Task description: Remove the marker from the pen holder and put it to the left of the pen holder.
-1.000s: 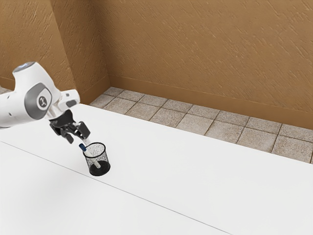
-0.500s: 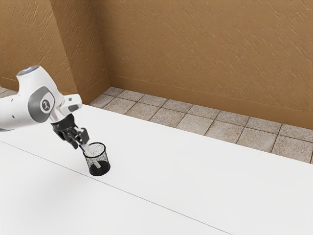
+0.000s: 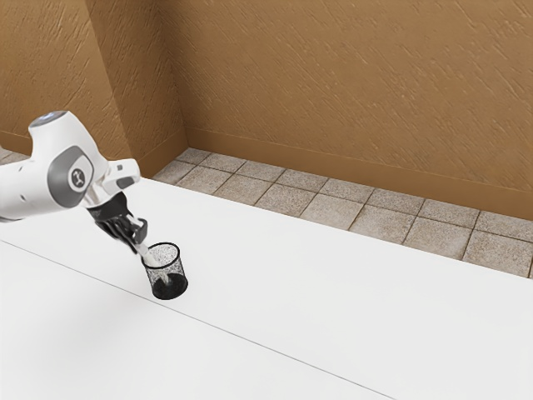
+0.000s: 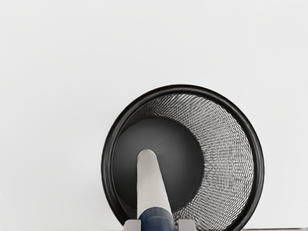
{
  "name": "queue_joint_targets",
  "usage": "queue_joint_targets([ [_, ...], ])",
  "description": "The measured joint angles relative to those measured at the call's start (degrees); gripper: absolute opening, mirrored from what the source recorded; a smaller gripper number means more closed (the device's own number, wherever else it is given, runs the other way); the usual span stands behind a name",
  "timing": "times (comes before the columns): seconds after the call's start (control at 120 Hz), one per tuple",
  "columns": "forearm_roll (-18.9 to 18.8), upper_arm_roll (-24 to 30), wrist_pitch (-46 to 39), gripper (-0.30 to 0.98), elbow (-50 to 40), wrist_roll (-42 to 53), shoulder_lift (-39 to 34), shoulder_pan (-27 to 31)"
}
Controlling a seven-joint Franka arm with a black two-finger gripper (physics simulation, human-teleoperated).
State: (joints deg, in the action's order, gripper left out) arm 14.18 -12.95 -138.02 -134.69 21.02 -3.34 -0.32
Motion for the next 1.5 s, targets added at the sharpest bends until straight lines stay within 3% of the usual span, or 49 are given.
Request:
queue_joint_targets([
  [0.3, -1.54, -0.65, 2.9, -0.1, 1.53, -1.29, -9.45, -0.69],
  [0.45, -4.22, -3.83, 5.33, -0.1, 3.25, -1.86, -13.94, -0.65],
  [0.733, -7.97, -7.4, 5.29, -0.1, 6.68, -2.43, -3.96, 0.31],
  [1.242, -7.81, -8.57, -29.0, -0.1, 0.64, 2.13, 5.71, -1.98],
  [1.5, -7.17, -8.34, -38.35, -0.1, -0.15, 5.94, 9.05, -2.53],
])
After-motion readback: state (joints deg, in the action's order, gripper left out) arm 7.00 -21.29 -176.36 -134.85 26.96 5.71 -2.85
